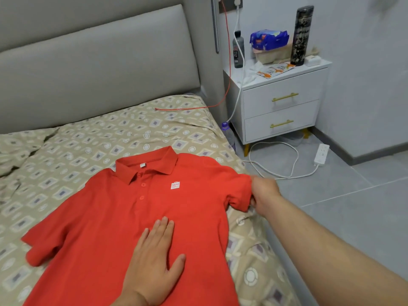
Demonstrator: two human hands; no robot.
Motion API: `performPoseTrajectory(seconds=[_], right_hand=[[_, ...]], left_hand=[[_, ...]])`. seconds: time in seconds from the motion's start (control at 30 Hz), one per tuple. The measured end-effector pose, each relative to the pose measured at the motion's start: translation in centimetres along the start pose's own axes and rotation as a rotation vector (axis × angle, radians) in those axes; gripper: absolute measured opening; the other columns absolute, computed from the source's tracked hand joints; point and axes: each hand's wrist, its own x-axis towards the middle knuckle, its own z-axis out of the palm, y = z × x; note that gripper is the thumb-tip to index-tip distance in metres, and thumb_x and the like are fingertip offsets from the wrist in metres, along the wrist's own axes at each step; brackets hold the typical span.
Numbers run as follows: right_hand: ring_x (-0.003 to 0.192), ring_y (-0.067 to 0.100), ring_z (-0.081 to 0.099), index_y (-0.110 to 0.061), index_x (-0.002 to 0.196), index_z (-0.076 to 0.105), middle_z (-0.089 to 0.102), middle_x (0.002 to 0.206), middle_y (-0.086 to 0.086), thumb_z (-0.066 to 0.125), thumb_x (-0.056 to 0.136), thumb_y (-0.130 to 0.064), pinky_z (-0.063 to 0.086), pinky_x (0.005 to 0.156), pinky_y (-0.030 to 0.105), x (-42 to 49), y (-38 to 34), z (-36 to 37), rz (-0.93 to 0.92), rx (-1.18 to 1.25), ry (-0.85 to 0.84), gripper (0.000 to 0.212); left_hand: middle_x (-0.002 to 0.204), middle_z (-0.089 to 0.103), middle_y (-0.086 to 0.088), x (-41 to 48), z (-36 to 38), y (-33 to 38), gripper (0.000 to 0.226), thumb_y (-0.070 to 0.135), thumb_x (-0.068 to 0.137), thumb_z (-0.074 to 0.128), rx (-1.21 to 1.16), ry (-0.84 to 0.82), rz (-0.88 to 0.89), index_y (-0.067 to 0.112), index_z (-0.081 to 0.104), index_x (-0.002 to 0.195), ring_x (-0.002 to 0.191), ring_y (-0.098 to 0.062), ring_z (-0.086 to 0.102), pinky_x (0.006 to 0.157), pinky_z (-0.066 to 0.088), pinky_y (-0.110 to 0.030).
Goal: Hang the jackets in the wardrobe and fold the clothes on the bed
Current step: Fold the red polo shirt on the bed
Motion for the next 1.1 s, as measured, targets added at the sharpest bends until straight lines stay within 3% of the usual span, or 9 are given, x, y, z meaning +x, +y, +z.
performPoseTrajectory(seconds=[0.13,0.37,0.5,0.63,0.73,0.8,0.97,1.03,1.1], right_hand=[[0.090,0.029,0.072,-0.009,0.108,0.067,0.074,0.099,0.012,0.075,0.083,-0.036,0.059,0.086,0.048,-1.8,1.4,-0.7,-0.005,-0.052,-0.213,0.037],[0.081,0.028,0.070,-0.015,0.102,0.058,0.069,0.097,0.013,0.059,0.083,0.002,0.059,0.062,0.039,-2.8,-1.0,-0.5,-0.337,-0.205,-0.216,0.026],[0.100,0.027,0.067,-0.014,0.124,0.057,0.067,0.111,0.008,0.057,0.093,0.000,0.056,0.091,0.047,-1.7,-1.3,-2.2,-0.425,-0.278,-0.119,0.034],[0.105,0.024,0.061,-0.015,0.137,0.043,0.060,0.116,0.006,0.060,0.094,-0.031,0.048,0.097,0.041,-3.0,2.2,-2.5,-0.269,-0.333,-0.140,0.049],[0.082,0.016,0.064,-0.013,0.102,0.061,0.067,0.091,0.000,0.061,0.088,-0.051,0.053,0.082,0.038,-3.9,4.4,-2.8,-0.220,-0.321,-0.102,0.040],[0.089,0.018,0.069,-0.020,0.106,0.070,0.074,0.096,-0.002,0.063,0.086,-0.056,0.054,0.090,0.039,-4.5,5.1,-2.3,-0.218,-0.309,-0.187,0.042],[0.080,0.029,0.073,-0.010,0.100,0.072,0.076,0.090,0.013,0.075,0.082,-0.049,0.060,0.079,0.047,-3.5,2.1,-1.2,0.121,0.086,-0.293,0.043],[0.063,0.024,0.071,-0.008,0.094,0.069,0.075,0.078,0.011,0.075,0.085,-0.042,0.059,0.062,0.038,-2.8,1.3,-1.0,0.121,0.026,-0.307,0.035],[0.068,0.023,0.071,-0.006,0.103,0.068,0.074,0.084,0.011,0.072,0.089,-0.023,0.061,0.065,0.039,-2.4,0.6,-1.3,0.031,-0.091,-0.277,0.022]], left_hand=[[0.156,0.029,0.001,0.1,-0.4,0.3,0.083,0.059,0.080,0.037,-0.010,0.024,0.019,0.014,0.036,0.150,0.146,-0.018,0.023,0.117,0.001,-0.025],[0.160,0.017,0.006,0.1,-0.2,0.1,0.086,0.065,0.080,0.026,-0.013,0.027,0.019,0.020,0.024,0.154,0.148,-0.010,0.009,0.119,-0.004,-0.024],[0.159,0.024,0.003,0.1,-0.2,0.1,0.086,0.064,0.079,0.029,-0.026,0.024,0.010,0.019,0.030,0.153,0.147,-0.011,0.014,0.118,-0.002,-0.024],[0.161,0.005,0.010,0.2,-0.2,0.2,0.090,0.069,0.077,0.019,-0.003,0.019,-0.010,0.025,0.013,0.156,0.148,-0.004,-0.002,0.120,-0.007,-0.024],[0.159,-0.008,0.015,0.2,0.0,0.0,0.091,0.070,0.075,0.012,0.018,0.010,-0.031,0.029,0.001,0.155,0.146,0.001,-0.013,0.121,-0.009,-0.027],[0.160,-0.007,0.015,0.0,0.0,0.2,0.091,0.070,0.075,0.012,0.009,0.003,-0.041,0.029,0.003,0.156,0.146,0.001,-0.012,0.121,-0.008,-0.028],[0.159,-0.008,0.017,0.1,-0.1,0.1,0.090,0.070,0.075,0.011,0.014,0.006,-0.042,0.030,0.001,0.155,0.146,0.003,-0.013,0.121,-0.009,-0.027],[0.160,-0.007,0.017,0.1,-0.1,0.1,0.089,0.070,0.076,0.011,0.014,-0.002,-0.042,0.030,-0.001,0.155,0.146,0.003,-0.013,0.121,-0.009,-0.027],[0.160,-0.005,0.016,0.1,-0.1,0.1,0.089,0.070,0.076,0.013,0.008,-0.004,-0.045,0.030,-0.001,0.154,0.146,0.002,-0.012,0.121,-0.008,-0.026]])
